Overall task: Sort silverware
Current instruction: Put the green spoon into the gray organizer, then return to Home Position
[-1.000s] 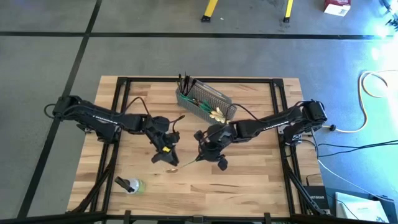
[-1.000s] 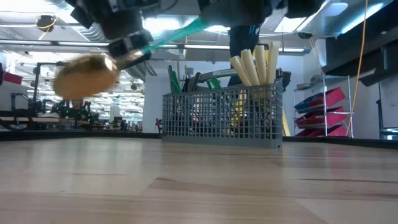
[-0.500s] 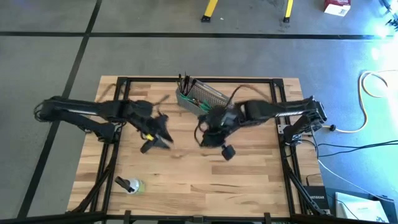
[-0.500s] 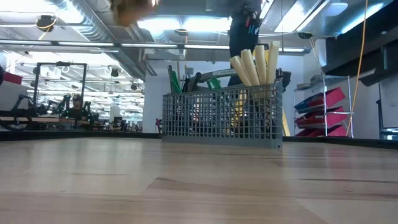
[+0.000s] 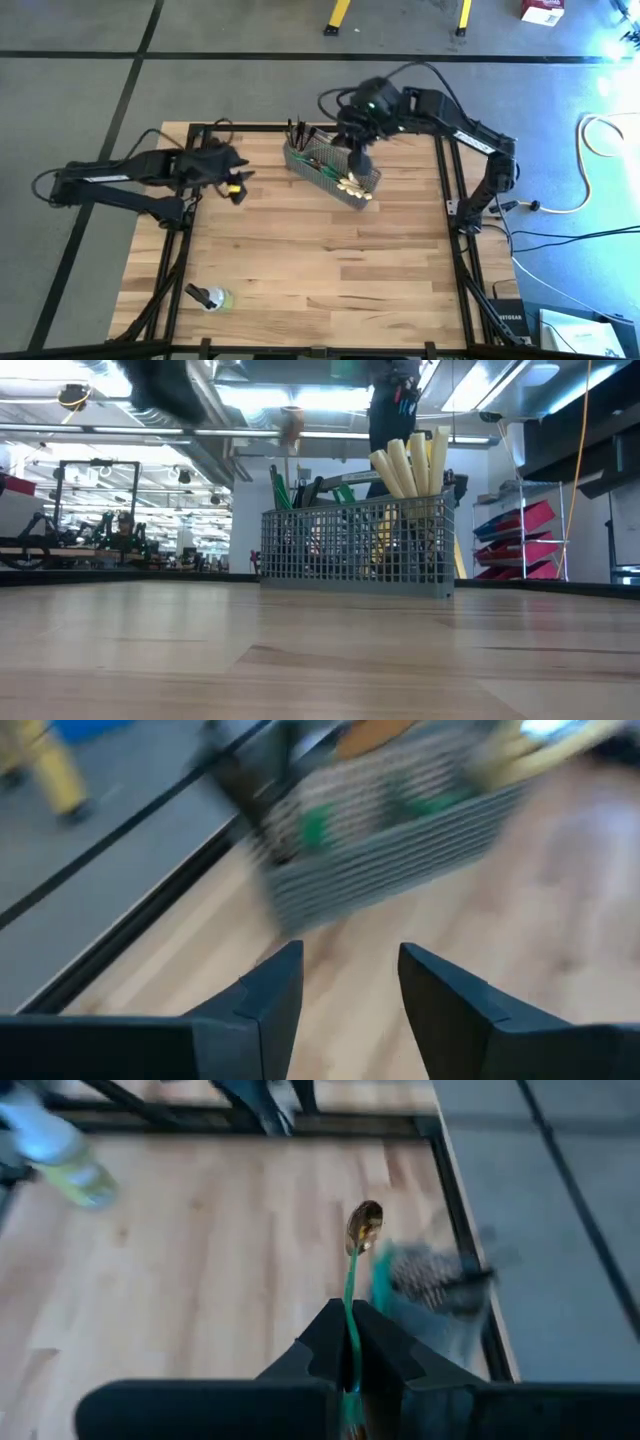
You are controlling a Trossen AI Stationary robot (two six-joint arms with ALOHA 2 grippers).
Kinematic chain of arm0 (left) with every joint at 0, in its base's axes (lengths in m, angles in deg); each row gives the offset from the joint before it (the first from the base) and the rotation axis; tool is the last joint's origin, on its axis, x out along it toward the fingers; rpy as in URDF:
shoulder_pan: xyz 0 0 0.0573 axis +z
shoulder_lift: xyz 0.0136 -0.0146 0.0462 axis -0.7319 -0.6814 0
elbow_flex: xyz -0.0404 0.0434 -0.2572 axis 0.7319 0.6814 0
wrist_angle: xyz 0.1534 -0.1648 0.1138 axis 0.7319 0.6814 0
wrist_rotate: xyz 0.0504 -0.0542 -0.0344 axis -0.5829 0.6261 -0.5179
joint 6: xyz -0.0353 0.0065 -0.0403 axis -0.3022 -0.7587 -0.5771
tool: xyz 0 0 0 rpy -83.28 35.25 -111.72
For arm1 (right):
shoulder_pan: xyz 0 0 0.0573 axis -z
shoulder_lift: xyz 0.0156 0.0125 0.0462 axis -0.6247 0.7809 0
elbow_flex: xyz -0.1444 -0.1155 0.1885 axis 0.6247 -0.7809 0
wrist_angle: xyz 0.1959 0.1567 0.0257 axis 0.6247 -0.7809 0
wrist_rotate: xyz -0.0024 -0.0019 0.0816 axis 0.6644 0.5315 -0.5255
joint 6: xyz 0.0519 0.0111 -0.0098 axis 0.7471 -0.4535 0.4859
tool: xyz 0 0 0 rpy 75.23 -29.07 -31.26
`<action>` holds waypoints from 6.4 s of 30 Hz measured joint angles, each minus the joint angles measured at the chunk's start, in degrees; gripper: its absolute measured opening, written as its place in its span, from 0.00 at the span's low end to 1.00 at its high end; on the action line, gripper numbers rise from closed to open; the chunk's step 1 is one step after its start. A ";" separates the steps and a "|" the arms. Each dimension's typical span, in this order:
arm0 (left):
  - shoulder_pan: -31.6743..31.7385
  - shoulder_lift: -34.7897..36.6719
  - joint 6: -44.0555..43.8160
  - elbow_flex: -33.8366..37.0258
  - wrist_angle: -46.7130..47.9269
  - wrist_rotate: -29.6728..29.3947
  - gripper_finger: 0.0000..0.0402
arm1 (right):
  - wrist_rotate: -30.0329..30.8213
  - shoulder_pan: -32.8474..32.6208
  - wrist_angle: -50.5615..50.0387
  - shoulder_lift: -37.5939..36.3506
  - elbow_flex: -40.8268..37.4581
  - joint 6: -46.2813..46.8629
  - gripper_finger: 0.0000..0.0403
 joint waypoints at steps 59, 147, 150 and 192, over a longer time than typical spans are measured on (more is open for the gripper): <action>15.67 -28.38 13.24 0.09 -15.61 10.29 0.37 | -10.39 2.74 -3.01 11.15 4.34 3.91 0.46; -14.92 6.62 15.48 54.29 -91.15 8.98 0.30 | 2.40 -23.11 66.82 -92.80 -119.79 7.76 0.17; -14.92 6.62 12.61 54.29 -90.74 8.96 0.30 | 0.25 -23.11 66.82 -92.84 -119.70 7.46 0.03; -14.94 6.58 11.71 54.31 -47.15 8.81 0.30 | 2.47 -23.13 65.86 -92.82 -119.39 7.39 0.13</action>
